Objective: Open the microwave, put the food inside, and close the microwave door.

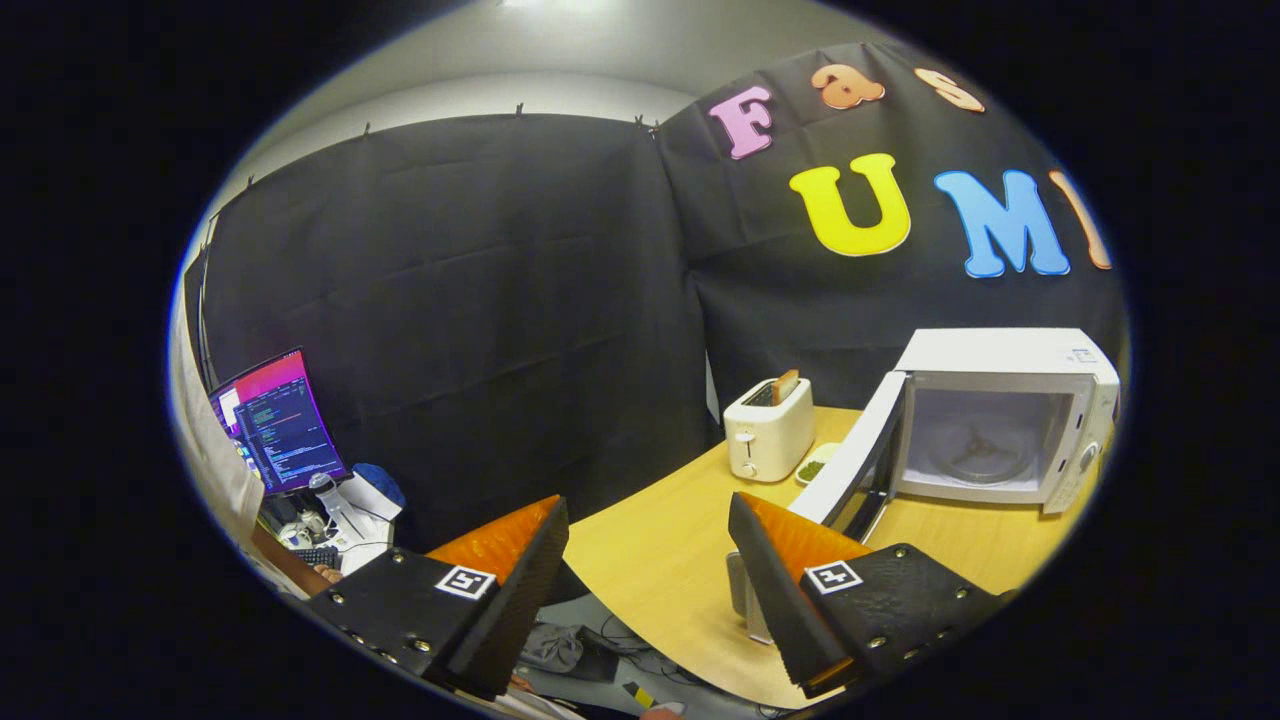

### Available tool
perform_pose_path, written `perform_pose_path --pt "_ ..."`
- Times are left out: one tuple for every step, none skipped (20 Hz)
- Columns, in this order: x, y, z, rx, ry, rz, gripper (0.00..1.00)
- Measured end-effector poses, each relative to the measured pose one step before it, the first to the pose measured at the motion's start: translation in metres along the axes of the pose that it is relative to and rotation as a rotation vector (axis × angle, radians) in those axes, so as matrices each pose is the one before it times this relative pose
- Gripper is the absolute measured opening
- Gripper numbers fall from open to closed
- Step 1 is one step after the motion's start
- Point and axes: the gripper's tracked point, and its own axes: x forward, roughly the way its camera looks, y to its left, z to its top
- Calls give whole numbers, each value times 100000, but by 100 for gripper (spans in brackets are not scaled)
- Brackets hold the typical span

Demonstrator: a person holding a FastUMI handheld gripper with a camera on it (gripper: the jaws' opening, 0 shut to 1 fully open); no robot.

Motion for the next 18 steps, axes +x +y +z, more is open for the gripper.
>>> perform_pose_path --pt "-818 -907 497 -589 -857 -1149 97" --pt "-783 -1055 379 -485 -407 -956 97" --pt "-885 -975 174 52 -81 -1465 97" --pt "-811 -1090 184 300 -31 -1347 97" --pt "-904 -1066 90 544 -152 -1589 97" --pt "-801 -1247 19 1050 -1 -1828 97" --pt "-762 -1079 -159 1136 203 -1408 97" --pt "-639 -1155 -127 1154 175 -1706 97" --pt "-645 -1091 -165 868 130 -1976 97" --pt "-616 -1202 -145 784 360 -2053 97" --pt "-628 -1214 -332 884 417 -2001 97" --pt "-520 -1119 -274 1082 211 -1817 97" --pt "-551 -985 -333 1445 368 -1562 97" --pt "-481 -1090 -267 1529 479 -1632 97" --pt "-528 -1221 -374 1403 464 -2007 97" --pt "-475 -1121 -395 1261 798 -1867 97" --pt "-380 -1139 -501 1140 675 -1981 97" --pt "-465 -1156 -414 1054 632 -1666 97"
